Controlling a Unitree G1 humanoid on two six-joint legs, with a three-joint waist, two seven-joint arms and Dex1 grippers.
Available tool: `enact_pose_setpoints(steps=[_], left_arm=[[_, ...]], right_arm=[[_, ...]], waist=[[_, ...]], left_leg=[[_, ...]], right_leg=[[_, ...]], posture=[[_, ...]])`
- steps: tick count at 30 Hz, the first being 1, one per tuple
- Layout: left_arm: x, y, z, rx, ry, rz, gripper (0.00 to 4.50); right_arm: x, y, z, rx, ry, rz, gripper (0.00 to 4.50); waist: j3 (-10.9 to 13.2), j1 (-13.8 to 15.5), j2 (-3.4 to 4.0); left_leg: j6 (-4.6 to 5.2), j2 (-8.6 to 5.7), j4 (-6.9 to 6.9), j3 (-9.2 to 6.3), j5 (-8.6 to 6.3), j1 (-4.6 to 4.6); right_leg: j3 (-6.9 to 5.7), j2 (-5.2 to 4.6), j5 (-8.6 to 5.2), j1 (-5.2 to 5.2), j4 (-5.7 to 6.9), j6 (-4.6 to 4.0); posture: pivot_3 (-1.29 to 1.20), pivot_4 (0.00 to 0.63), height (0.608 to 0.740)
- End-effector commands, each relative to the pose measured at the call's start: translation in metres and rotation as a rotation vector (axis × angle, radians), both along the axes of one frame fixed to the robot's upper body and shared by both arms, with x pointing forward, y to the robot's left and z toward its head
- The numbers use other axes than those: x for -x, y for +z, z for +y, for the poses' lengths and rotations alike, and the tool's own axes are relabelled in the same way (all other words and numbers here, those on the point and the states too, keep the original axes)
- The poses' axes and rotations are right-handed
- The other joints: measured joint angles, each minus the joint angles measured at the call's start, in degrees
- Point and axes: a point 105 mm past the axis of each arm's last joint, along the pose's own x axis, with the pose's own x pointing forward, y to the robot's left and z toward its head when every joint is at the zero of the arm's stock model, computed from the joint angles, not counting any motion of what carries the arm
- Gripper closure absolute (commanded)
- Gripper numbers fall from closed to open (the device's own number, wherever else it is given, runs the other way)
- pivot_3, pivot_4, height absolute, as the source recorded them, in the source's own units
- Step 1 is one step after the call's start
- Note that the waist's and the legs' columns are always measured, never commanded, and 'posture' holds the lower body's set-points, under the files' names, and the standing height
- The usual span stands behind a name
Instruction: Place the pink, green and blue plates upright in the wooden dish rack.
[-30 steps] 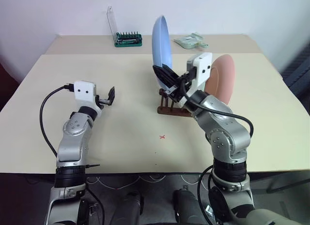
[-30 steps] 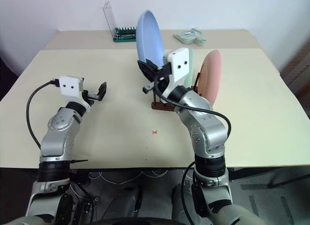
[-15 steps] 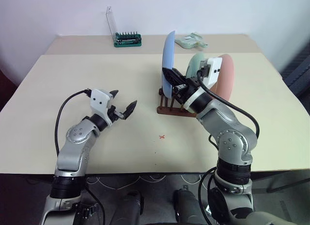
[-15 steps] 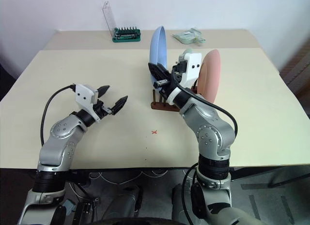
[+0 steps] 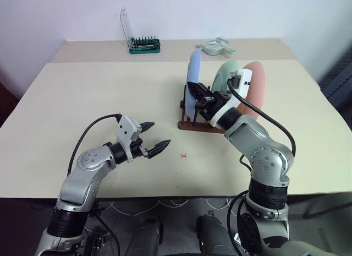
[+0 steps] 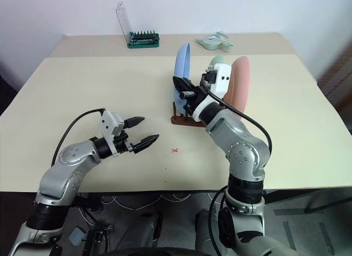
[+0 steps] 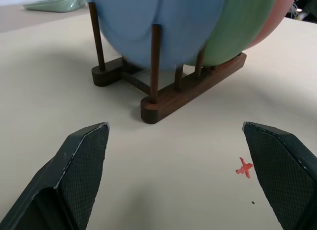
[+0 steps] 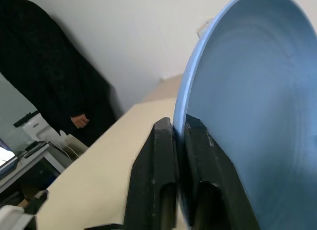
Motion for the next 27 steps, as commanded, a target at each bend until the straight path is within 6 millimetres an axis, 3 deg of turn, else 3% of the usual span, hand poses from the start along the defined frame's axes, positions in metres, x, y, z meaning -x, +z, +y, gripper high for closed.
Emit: enact_pose_setpoints(steps=[1,6,20,24,27], left_arm=[[0.002,0.011,-0.002,0.001,-0.014,-0.043,0.0],[0.003,0.011,-0.003,0.002,-0.016,-0.042,0.0],[0.006,-0.013,0.002,0.01,-0.026,-0.018,0.0],[0.006,-0.017,-0.001,0.012,-0.035,-0.018,0.0],[0.006,-0.02,-0.002,0.003,-0.052,-0.02,0.0]], right_arm=[[0.003,0.009,-0.002,-0.014,0.001,-0.029,2.66],[0.003,0.01,-0.005,0.017,-0.022,-0.046,0.29],[0.011,0.033,-0.016,0.316,-0.093,-0.315,0.29],[0.018,0.052,-0.027,0.39,-0.133,-0.442,0.29],[0.027,0.06,-0.051,0.514,-0.164,-0.495,0.29]], waist=[[0.0,0.0,0.0],[0.0,0.0,0.01],[0.0,0.1,0.04],[0.0,0.2,0.05],[0.0,0.4,0.04]], left_leg=[[0.0,0.0,0.0,0.01,0.0,0.0],[0.0,0.0,0.0,0.01,0.0,0.0],[0.02,0.02,-0.01,0.05,-0.01,0.0],[0.02,0.02,0.0,0.06,-0.01,0.0],[0.05,0.02,0.0,0.07,-0.03,-0.01]], right_leg=[[0.0,0.0,0.0,0.0,0.0,0.0],[0.0,0.0,0.0,0.0,-0.01,0.0],[0.0,0.0,0.0,0.02,-0.04,0.0],[0.0,0.0,0.0,0.05,-0.08,0.0],[0.0,-0.01,0.0,0.07,-0.13,0.0]], posture=[[0.0,0.15,0.74],[0.0,0.15,0.74],[0.0,0.15,0.74],[0.0,0.15,0.74],[0.0,0.15,0.74]])
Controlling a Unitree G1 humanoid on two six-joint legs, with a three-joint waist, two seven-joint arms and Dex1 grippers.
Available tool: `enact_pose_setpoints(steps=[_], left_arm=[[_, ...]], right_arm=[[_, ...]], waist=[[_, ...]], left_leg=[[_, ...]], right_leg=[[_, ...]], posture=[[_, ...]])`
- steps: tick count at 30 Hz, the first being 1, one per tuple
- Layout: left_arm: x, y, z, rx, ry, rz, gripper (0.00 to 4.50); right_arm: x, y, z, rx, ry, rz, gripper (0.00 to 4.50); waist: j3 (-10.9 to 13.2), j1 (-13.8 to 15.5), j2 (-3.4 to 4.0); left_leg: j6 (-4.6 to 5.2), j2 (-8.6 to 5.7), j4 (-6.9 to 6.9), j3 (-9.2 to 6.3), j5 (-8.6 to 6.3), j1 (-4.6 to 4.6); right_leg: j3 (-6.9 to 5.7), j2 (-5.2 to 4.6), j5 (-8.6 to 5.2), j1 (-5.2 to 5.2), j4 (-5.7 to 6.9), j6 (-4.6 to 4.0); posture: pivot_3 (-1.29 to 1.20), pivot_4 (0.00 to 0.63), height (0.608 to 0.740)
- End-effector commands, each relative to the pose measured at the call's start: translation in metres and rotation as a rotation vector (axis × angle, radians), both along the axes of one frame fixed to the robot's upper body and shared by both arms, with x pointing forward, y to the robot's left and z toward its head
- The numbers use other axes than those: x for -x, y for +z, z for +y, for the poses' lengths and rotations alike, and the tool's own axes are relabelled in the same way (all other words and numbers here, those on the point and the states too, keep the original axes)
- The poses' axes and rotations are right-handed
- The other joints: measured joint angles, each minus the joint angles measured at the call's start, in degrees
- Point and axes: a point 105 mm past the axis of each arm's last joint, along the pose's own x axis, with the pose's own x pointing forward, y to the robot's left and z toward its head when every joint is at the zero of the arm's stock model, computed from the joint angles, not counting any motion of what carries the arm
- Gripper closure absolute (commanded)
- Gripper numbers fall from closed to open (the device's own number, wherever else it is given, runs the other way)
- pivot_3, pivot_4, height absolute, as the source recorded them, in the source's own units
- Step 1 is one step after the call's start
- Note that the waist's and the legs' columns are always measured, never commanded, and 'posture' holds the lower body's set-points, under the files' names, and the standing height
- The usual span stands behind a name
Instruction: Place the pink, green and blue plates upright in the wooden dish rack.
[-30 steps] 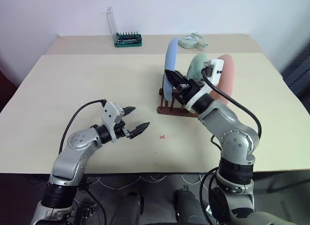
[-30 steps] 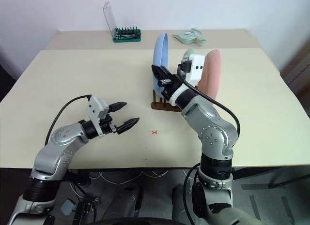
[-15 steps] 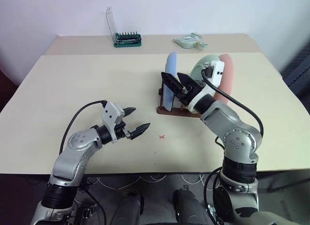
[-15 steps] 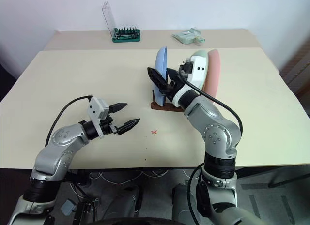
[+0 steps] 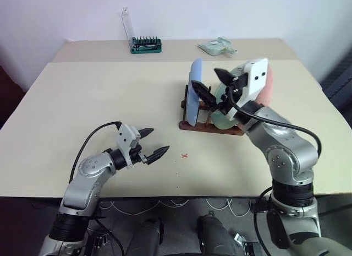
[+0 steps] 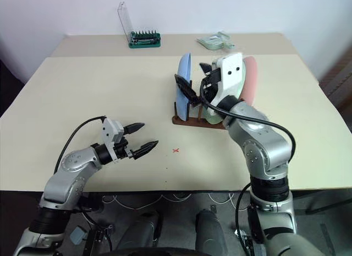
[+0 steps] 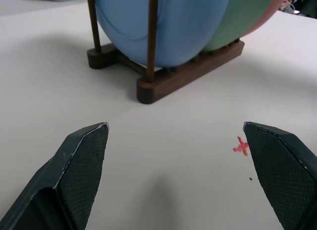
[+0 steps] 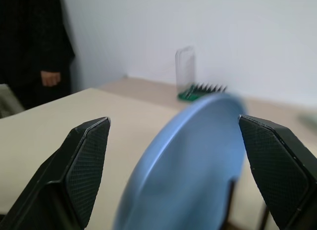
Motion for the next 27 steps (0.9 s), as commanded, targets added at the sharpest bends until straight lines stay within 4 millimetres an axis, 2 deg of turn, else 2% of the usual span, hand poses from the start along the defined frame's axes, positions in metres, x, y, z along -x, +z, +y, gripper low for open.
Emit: enact_pose_setpoints(steps=[1,3,7,9,10,12,15,20,27], left_arm=[[0.003,0.003,-0.003,-0.017,-0.049,-0.037,0.0],[0.005,0.001,-0.006,-0.03,-0.081,-0.037,0.0],[0.017,-0.001,-0.023,-0.046,-0.221,-0.021,0.0],[0.022,-0.001,-0.03,-0.043,-0.27,-0.012,0.0],[0.024,0.0,-0.033,-0.04,-0.283,-0.009,0.0],[0.026,0.003,-0.041,-0.023,-0.316,-0.005,0.0],[0.023,0.006,-0.047,-0.013,-0.332,-0.013,0.0],[0.02,0.009,-0.052,-0.01,-0.335,-0.019,0.0],[0.018,0.015,-0.05,-0.001,-0.292,-0.029,0.0]], right_arm=[[0.024,0.025,-0.027,0.127,-0.016,-0.132,0.53],[0.034,0.022,-0.038,0.208,-0.002,-0.122,1.12],[0.053,-0.003,-0.066,0.448,-0.015,-0.012,3.11],[0.061,-0.011,-0.074,0.516,-0.013,0.037,4.15],[0.064,-0.014,-0.076,0.532,-0.007,0.056,4.43],[0.072,-0.028,-0.081,0.613,-0.011,0.118,4.43],[0.068,-0.04,-0.088,0.67,-0.081,0.15,4.43],[0.053,-0.047,-0.098,0.702,-0.184,0.159,4.43],[0.038,-0.055,-0.096,0.713,-0.188,0.143,4.43]], waist=[[0.0,0.2,0.0],[0.0,0.5,0.0],[0.0,0.2,0.03],[0.0,0.2,0.05],[0.0,0.0,0.07],[0.0,0.0,0.11],[0.0,0.2,0.1],[0.0,0.2,0.1],[0.0,0.2,0.1]], left_leg=[[0.01,0.0,0.0,0.0,0.0,0.0],[0.06,-0.02,0.02,-0.01,-0.04,-0.05],[0.18,0.0,0.04,0.06,-0.1,-0.02],[0.22,0.01,0.06,0.11,-0.13,-0.03],[0.22,0.03,0.11,0.15,-0.13,-0.03],[0.22,0.08,0.13,0.2,-0.13,-0.01],[0.22,0.16,0.17,0.21,-0.13,0.01],[0.22,0.16,0.21,0.24,-0.13,0.0],[0.22,0.16,0.18,0.23,-0.13,-0.02]], right_leg=[[0.0,0.0,0.0,0.01,-0.02,0.0],[-0.03,-0.03,0.0,0.06,-0.1,0.0],[-0.04,-0.04,-0.01,0.11,-0.15,0.01],[-0.04,-0.06,-0.02,0.14,-0.17,0.02],[-0.03,-0.06,-0.02,0.13,-0.17,0.02],[0.0,-0.05,-0.02,0.14,-0.16,0.02],[-0.01,-0.01,-0.02,0.17,-0.16,0.02],[-0.01,-0.02,-0.02,0.19,-0.18,0.02],[-0.01,-0.02,-0.02,0.17,-0.21,0.03]], posture=[[0.0,0.15,0.74],[0.0,0.15,0.74],[0.0,0.15,0.74],[0.0,0.15,0.74],[0.0,0.15,0.74],[0.0,0.15,0.74],[0.0,0.15,0.74],[0.0,0.15,0.74],[0.0,0.15,0.74]])
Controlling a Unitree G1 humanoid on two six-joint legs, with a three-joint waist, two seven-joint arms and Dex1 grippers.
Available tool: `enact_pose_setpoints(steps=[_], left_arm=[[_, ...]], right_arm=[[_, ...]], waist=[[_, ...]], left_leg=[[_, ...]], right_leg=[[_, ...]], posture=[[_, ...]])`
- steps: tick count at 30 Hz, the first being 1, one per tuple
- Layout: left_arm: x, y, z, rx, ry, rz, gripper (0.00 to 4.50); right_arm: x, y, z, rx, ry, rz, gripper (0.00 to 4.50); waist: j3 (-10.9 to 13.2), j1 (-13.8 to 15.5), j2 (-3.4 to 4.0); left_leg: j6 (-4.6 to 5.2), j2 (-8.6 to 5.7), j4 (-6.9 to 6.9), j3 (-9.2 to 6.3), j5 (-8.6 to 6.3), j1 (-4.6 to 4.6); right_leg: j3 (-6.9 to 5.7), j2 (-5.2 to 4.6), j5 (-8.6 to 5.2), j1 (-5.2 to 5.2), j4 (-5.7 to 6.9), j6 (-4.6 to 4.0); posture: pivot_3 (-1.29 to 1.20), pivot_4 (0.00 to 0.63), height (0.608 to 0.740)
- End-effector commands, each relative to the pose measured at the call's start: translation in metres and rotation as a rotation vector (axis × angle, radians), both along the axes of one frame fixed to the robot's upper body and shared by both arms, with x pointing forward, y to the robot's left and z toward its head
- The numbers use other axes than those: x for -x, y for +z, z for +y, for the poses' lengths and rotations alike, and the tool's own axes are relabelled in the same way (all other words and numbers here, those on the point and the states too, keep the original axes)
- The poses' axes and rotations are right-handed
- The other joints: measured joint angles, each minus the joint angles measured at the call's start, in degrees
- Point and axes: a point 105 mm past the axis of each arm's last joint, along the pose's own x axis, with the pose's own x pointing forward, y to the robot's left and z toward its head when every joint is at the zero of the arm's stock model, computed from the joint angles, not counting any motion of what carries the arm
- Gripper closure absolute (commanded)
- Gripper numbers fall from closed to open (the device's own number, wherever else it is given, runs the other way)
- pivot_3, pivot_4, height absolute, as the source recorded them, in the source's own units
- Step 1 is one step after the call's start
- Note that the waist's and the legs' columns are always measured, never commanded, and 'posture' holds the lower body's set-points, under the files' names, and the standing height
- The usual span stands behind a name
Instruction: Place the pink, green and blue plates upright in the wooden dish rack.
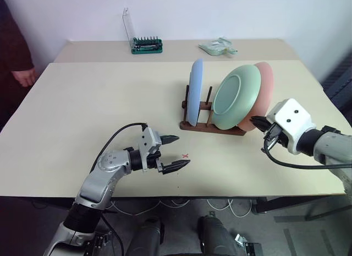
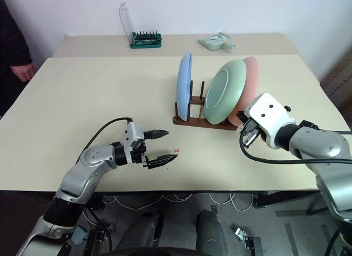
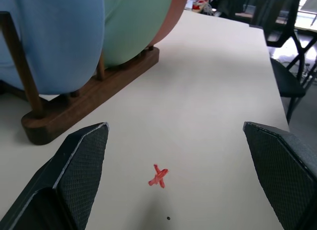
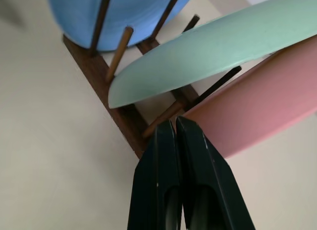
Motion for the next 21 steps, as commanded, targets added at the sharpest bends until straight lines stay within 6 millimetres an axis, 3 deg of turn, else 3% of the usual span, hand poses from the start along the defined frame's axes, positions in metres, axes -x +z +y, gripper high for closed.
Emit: enact_pose_setpoints(steps=[1,10,17,21], left_arm=[[0.003,0.013,-0.001,0.02,0.004,-0.043,0.0],[0.006,0.016,0.002,0.024,0.031,-0.039,0.0],[0.006,0.013,0.002,0.026,0.031,-0.031,0.0],[0.006,0.012,-0.001,0.028,0.022,-0.032,0.0]], right_arm=[[-0.004,0.014,0.007,0.001,0.035,-0.077,4.43],[-0.002,0.025,0.032,-0.045,0.152,-0.118,4.43],[-0.002,0.028,0.027,-0.029,0.132,-0.131,4.43],[0.001,0.029,0.036,-0.038,0.165,-0.132,4.43]], waist=[[0.0,-0.1,0.0],[0.0,0.0,0.01],[0.0,0.0,0.01],[0.0,0.0,0.01]], left_leg=[[0.0,0.0,0.0,0.0,0.0,0.0],[0.0,0.0,0.0,-0.01,0.0,0.0],[0.0,0.0,0.01,-0.02,0.0,0.0],[0.0,0.0,0.0,-0.01,0.0,0.0]], right_leg=[[0.0,0.0,0.0,0.0,0.0,0.0],[0.0,0.01,0.0,0.0,0.0,0.0],[0.0,0.01,0.0,0.0,0.01,0.0],[0.0,0.01,0.0,0.0,0.01,0.0]], posture=[[0.0,0.15,0.74],[0.0,0.15,0.74],[0.0,0.15,0.74],[0.0,0.15,0.74]])
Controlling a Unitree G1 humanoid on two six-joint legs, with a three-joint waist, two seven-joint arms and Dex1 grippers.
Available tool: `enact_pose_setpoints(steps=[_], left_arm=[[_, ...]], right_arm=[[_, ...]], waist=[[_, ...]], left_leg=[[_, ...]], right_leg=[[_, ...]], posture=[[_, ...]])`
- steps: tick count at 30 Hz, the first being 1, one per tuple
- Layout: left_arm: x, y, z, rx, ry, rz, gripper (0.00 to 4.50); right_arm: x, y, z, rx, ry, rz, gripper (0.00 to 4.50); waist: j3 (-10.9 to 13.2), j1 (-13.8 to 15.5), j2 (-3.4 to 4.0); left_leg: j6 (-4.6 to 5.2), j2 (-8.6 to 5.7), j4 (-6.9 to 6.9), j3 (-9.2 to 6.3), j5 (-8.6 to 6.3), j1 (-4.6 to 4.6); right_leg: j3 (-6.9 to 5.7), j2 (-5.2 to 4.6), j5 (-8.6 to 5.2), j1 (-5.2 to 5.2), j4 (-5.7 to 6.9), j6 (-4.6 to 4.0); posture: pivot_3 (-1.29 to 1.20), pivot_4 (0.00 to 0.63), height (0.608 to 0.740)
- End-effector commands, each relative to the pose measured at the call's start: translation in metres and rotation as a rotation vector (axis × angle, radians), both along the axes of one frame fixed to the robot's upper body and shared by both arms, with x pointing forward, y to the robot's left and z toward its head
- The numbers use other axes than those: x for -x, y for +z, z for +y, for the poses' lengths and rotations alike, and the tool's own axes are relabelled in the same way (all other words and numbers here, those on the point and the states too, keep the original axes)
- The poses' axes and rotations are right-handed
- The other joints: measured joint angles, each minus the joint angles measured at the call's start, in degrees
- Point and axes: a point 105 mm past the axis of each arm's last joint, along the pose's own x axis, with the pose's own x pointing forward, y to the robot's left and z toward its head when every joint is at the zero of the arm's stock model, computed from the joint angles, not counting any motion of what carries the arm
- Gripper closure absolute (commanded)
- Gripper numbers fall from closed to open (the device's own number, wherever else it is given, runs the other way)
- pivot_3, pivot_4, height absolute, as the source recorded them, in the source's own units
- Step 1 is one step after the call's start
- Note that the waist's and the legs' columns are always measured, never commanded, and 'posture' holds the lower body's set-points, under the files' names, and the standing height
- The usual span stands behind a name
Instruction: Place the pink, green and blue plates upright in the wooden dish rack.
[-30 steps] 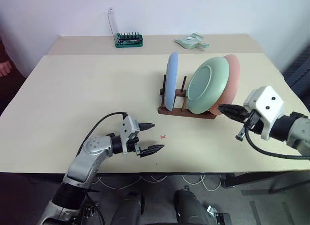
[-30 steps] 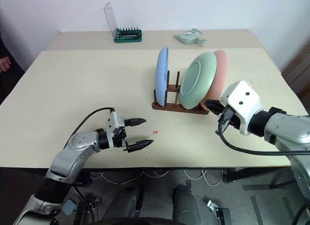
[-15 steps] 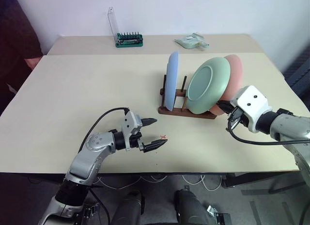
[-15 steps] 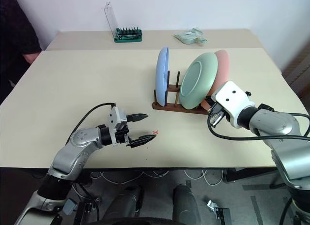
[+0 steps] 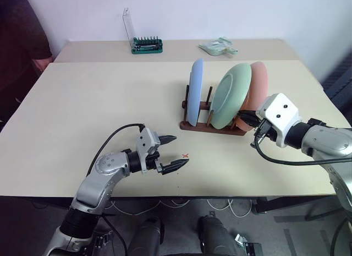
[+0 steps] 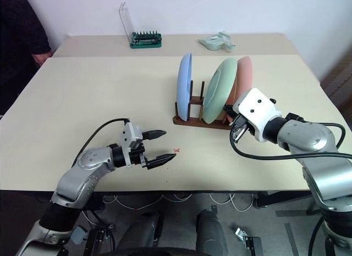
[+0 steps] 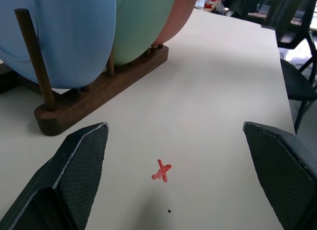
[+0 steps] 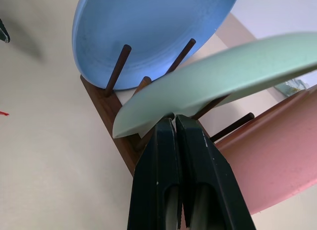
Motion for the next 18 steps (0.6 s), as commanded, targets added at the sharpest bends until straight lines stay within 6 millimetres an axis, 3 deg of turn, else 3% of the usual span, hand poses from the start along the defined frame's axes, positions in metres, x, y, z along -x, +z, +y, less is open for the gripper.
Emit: enact_pose_setpoints(steps=[1,9,18], left_arm=[[0.001,0.01,-0.004,0.025,-0.017,-0.039,0.0],[0.0,0.013,-0.008,0.037,-0.021,-0.035,0.0],[-0.003,0.015,-0.008,0.043,-0.011,-0.042,0.0]], right_arm=[[0.007,0.014,0.012,-0.005,0.051,-0.063,4.43],[0.01,0.012,0.023,-0.025,0.087,-0.058,4.43],[0.013,0.015,0.001,0.009,0.031,-0.053,4.43]], waist=[[0.0,0.0,0.0],[0.0,0.0,0.0],[0.0,0.1,0.0]], left_leg=[[0.0,0.0,0.0,0.0,0.0,0.0],[0.0,0.0,0.0,0.0,0.0,0.0],[0.0,-0.01,0.01,0.0,0.0,0.0]], right_leg=[[0.0,0.0,0.0,0.0,0.0,0.0],[0.0,0.0,0.0,0.0,0.0,0.0],[0.0,0.0,0.0,0.0,0.0,0.0]], posture=[[0.0,0.15,0.74],[0.0,0.15,0.74],[0.0,0.15,0.74]])
